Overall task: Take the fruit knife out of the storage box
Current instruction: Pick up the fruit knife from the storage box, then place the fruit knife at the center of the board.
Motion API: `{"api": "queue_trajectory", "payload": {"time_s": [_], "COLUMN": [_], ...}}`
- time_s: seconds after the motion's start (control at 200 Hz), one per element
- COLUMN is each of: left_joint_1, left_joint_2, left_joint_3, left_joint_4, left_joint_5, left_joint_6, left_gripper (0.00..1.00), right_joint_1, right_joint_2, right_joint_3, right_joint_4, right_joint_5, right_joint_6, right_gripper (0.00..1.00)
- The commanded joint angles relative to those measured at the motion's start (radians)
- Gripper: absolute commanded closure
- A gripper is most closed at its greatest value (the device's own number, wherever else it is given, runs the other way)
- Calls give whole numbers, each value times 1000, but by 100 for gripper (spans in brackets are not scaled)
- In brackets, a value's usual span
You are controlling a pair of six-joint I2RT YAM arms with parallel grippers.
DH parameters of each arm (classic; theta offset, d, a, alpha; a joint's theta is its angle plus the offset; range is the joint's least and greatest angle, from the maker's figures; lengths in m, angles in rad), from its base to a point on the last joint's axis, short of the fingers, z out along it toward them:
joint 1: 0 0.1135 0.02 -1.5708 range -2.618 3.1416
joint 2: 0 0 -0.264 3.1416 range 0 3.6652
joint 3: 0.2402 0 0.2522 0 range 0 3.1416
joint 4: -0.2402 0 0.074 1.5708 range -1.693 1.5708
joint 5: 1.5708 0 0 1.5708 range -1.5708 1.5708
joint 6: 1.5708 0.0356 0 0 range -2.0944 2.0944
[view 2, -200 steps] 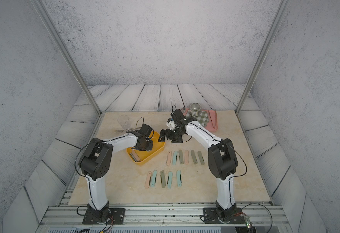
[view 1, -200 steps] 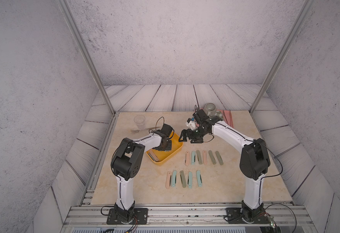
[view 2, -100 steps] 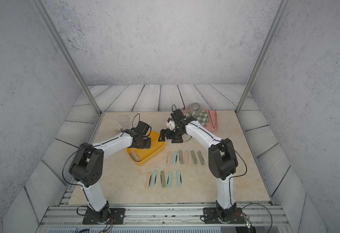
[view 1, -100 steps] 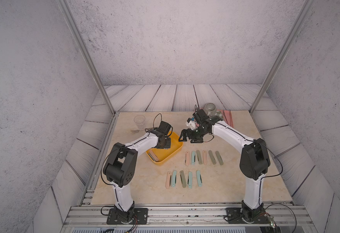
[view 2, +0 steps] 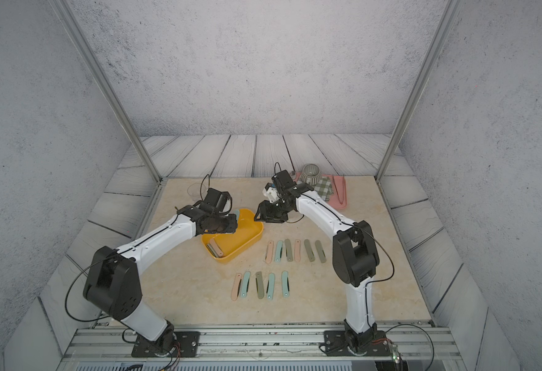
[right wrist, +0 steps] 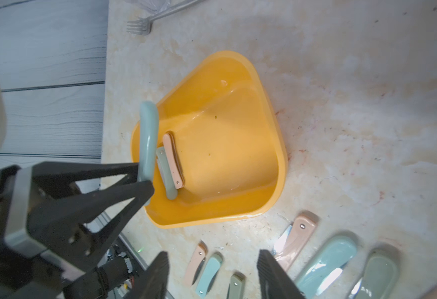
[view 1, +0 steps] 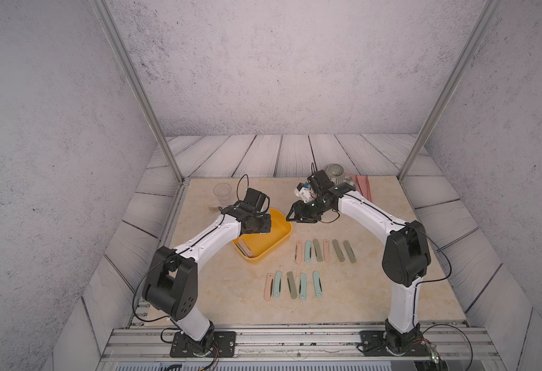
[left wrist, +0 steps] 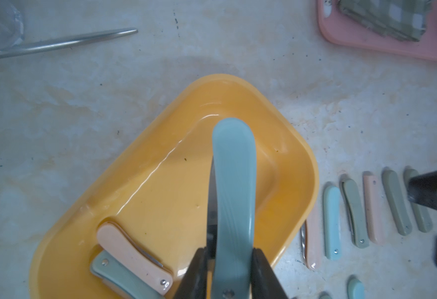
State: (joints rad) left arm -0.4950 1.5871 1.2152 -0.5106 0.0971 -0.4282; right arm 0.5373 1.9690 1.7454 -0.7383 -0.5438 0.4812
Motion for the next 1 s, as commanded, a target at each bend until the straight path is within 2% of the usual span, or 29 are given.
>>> {"api": "queue_trajectory", "payload": {"time_s": [0.0,0.385,0.996], "left_joint_1": [1,-33,-85], "left_joint_2": [-63,-186,-193], "left_joint_3": [-57,-150,-145], "left_joint_4": [15,53,97], "left_joint_5": [92,167,187], "left_joint_6": [-32,-99,-145], "left_gripper": [84,84,84], "right_joint_1": [-4,10,44], "right_joint_2": [-29,-7,7], "right_joint_3": [-2,-21,-48], "right_joint_4": [49,143,166], "right_joint_5": [-57,-143,-180], "right_joint_6": [24,78,82], "right_gripper": [48,46,51]}}
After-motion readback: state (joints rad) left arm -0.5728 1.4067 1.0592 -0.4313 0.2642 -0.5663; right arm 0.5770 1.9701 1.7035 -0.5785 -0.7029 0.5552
